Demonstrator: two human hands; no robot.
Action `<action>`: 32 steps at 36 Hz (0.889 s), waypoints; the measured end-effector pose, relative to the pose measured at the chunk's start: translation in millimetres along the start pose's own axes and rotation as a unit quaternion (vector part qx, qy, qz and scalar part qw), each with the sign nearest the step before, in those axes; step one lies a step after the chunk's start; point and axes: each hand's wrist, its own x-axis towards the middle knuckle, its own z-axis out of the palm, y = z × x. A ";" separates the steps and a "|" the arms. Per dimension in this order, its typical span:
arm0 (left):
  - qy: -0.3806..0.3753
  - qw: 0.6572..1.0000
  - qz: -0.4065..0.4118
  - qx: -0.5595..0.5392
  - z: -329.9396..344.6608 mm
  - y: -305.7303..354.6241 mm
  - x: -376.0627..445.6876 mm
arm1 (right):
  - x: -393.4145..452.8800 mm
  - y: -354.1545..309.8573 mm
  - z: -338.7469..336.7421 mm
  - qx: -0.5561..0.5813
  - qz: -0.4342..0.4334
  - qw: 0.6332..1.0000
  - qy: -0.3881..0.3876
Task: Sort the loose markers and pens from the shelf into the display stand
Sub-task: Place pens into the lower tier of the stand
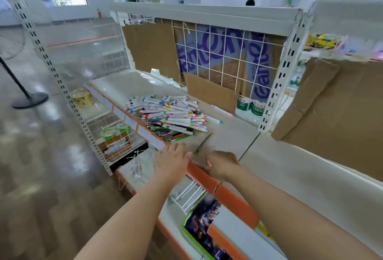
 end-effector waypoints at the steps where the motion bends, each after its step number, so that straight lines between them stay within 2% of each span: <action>1: 0.007 1.000 0.008 -0.001 0.5 2.4 3.0 | 1.3 -0.5 -0.9 -0.006 -0.008 1.000 0.001; 5: 0.042 0.999 0.034 0.000 0.8 10.8 14.4 | 4.5 -1.0 -9.5 -0.005 -0.030 0.999 0.026; 8: 0.059 0.995 0.074 0.014 -3.9 15.6 22.7 | 11.7 4.4 -20.1 0.067 -0.021 0.996 0.054; 12: 0.094 0.987 0.085 0.100 -15.4 13.7 38.0 | 28.4 13.8 -39.5 0.211 -0.026 0.973 0.092; 15: 0.111 0.986 0.073 0.104 -22.9 14.8 46.7 | 37.8 12.8 -52.9 0.332 -0.022 0.932 0.145; 16: 0.111 0.988 0.065 0.087 -24.4 15.8 49.4 | 39.5 10.9 -56.4 0.390 -0.013 0.908 0.154; 19: 0.116 0.992 0.045 -0.002 -26.1 17.5 59.0 | 43.2 4.5 -63.6 0.581 0.010 0.801 0.143; 21: 0.110 0.991 0.054 -0.056 -25.4 18.9 65.1 | 46.5 2.5 -62.9 0.626 0.024 0.769 0.126; 23: 0.082 0.991 0.055 -0.087 -24.2 21.2 68.9 | 50.5 3.5 -58.2 0.607 0.039 0.780 0.148; 28: 0.005 0.995 0.042 -0.093 -12.0 25.6 80.8 | 53.7 15.7 -43.1 0.380 0.086 0.881 0.268; 32: -0.024 0.997 0.035 -0.064 4.7 35.4 91.8 | 47.6 26.0 -37.4 0.255 0.129 0.913 0.293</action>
